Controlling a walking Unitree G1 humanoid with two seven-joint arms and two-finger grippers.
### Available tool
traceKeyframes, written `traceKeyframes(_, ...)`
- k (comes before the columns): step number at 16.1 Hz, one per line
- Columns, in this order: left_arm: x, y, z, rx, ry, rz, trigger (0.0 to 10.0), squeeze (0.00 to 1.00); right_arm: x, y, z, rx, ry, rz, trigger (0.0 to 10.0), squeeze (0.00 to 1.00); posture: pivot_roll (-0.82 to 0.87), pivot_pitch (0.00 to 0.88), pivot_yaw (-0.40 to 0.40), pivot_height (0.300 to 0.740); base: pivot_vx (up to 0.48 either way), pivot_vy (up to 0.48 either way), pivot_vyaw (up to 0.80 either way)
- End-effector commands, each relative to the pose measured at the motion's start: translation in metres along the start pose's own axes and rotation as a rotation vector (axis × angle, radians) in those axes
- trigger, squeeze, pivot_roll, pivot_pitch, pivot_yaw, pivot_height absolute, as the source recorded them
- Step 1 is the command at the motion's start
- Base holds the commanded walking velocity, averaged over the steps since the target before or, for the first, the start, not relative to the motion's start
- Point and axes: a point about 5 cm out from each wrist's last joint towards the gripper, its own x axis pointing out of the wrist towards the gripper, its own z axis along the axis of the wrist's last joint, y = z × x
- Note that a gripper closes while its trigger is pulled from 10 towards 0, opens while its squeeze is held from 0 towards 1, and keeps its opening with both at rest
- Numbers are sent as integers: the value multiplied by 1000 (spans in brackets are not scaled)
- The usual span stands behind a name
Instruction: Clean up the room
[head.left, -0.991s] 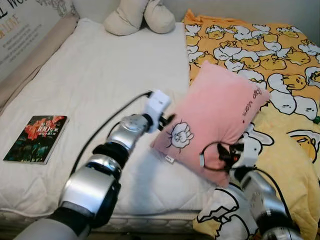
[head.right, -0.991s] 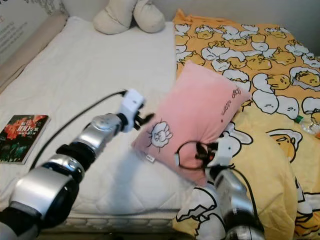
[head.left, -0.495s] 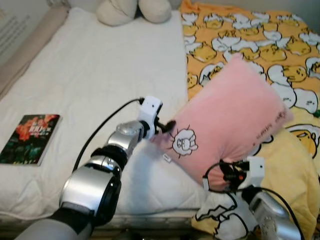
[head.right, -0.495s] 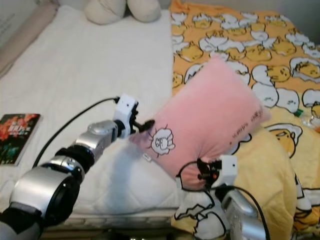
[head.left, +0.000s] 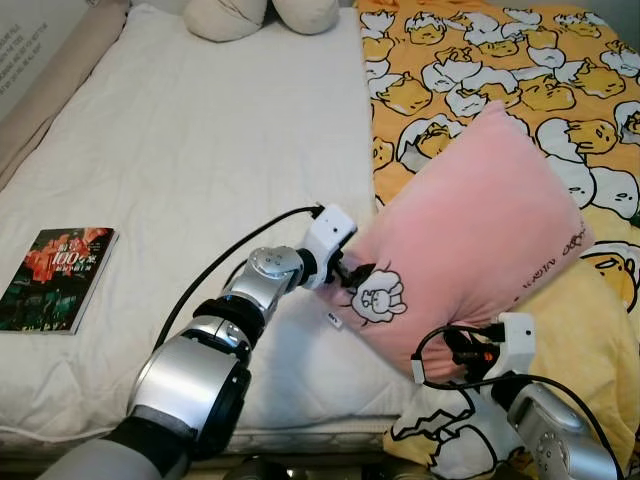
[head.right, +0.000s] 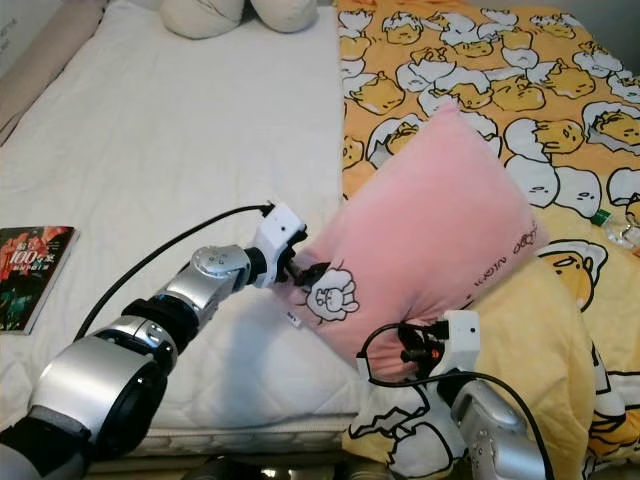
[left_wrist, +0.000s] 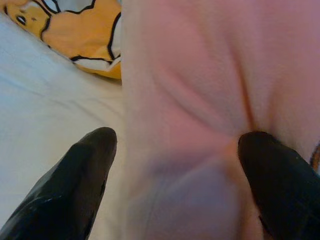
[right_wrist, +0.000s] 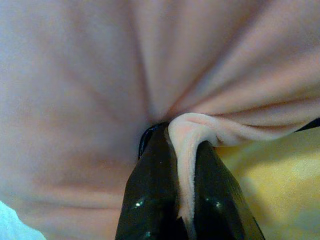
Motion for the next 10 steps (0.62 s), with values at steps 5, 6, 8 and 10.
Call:
traceKeyframes(5,-30,50,31,-54,-172,94,10000,1000,2,12,-19,37,83,35,0,0,-283,136,51,740,0,0,0)
traceKeyframes(6,-28,46,29,-48,-162,61,10000,1000,3,14,-21,39,90,40,0,0,-282,136,51,740,0,0,0)
traceKeyframes(8,-23,37,23,-85,-149,10,10000,1000,4,15,-21,39,93,46,0,0,-283,135,52,740,0,0,0)
traceKeyframes(10,-13,18,21,-173,-164,-120,10000,1000,6,15,-19,39,90,49,0,0,-290,136,52,740,0,0,0)
